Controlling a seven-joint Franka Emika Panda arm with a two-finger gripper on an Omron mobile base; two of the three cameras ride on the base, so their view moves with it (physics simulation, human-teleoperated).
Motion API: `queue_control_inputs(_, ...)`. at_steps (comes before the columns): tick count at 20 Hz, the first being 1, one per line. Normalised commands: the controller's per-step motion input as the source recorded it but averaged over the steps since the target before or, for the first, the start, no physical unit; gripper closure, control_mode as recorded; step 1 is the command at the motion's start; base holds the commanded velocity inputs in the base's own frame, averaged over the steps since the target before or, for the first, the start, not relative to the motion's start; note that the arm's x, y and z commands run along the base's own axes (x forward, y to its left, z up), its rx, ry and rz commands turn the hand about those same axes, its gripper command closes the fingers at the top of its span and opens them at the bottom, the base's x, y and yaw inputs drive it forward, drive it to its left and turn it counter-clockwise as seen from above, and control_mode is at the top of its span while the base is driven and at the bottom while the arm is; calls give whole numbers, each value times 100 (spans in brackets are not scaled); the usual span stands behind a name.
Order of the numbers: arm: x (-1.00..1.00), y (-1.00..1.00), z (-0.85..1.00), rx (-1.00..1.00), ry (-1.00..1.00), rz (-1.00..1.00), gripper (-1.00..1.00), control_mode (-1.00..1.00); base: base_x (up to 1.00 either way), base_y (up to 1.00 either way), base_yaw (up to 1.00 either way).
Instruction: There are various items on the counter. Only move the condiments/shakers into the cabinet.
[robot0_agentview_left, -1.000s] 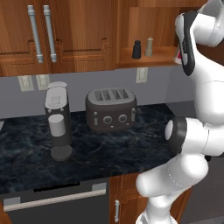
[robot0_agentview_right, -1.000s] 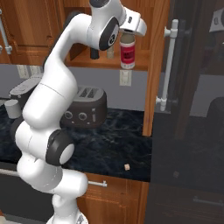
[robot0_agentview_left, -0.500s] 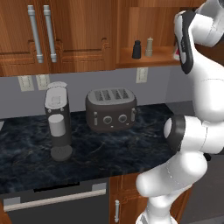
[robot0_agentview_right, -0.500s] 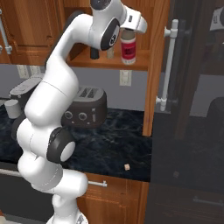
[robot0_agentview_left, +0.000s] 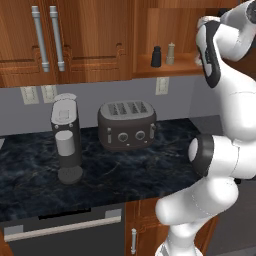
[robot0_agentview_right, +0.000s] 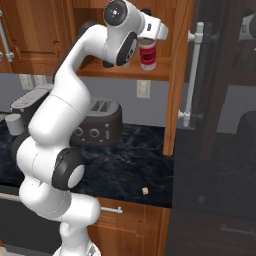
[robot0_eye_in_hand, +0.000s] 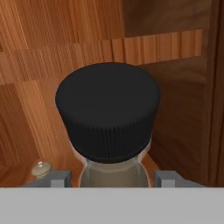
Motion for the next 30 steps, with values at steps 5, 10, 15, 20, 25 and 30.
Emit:
queue_control_inputs(5, 45, 0, -32, -3, -9, 0, 100, -100, 0, 0, 0)
queue_control_inputs(10, 56, 0, -30, 0, -1, 0, 100, -100, 0, 0, 0)
queue_control_inputs(15, 62, 0, -13, -3, 4, 0, 100, -100, 0, 0, 0)
queue_control_inputs(20, 48, 3, -10, -5, 17, 0, 100, -100, 0, 0, 0)
queue_control_inputs(25, 50, 3, -8, -3, 27, 0, 100, -100, 0, 0, 0)
queue_control_inputs(30, 47, 0, -12, -3, 25, 0, 100, -100, 0, 0, 0)
